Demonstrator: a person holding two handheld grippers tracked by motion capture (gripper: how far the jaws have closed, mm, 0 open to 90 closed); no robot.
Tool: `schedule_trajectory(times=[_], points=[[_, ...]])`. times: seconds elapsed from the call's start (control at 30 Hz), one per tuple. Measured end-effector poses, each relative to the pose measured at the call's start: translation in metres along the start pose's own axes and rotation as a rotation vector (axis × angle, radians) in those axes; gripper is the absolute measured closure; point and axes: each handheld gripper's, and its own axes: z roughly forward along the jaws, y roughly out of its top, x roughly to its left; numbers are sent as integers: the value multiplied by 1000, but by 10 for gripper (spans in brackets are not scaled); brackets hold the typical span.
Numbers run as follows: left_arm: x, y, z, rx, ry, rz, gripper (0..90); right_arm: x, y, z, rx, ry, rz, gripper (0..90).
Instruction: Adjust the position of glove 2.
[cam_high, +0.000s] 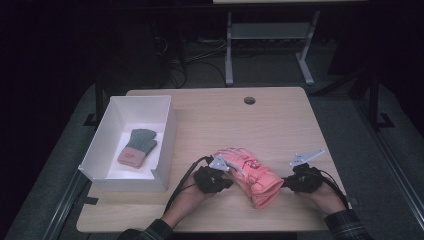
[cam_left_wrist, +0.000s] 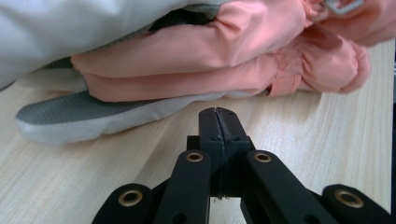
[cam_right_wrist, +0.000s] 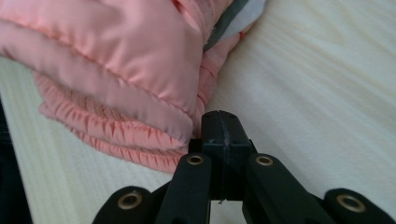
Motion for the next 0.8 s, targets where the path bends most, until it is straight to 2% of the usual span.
schedule_trajectory(times=[0.27,0.37,0.43,0.5,0.53,0.57,0.63,0.7,0.8], points=[[2,-1,-5,-3,3,-1,896,14,-5,3,-3,32,3,900],[3,-2,-8,4,4,3,897,24,-4,7,4,50,-20,900],[4,-5,-8,0,5,-13,896,33,-3,10,9,68,-36,900],[5,-6,-8,17,5,-1,897,39,-2,12,11,80,-45,900],[5,-7,-8,18,5,-9,897,41,-2,13,11,87,-56,900],[5,-7,-7,13,2,-19,896,43,-1,14,8,94,-59,900],[6,-8,-7,27,-4,-6,896,47,0,16,9,105,-68,900],[5,-8,-6,15,-28,-29,896,50,2,18,10,110,-75,900],[7,-9,-5,37,-40,-26,896,56,3,22,4,121,-86,900]])
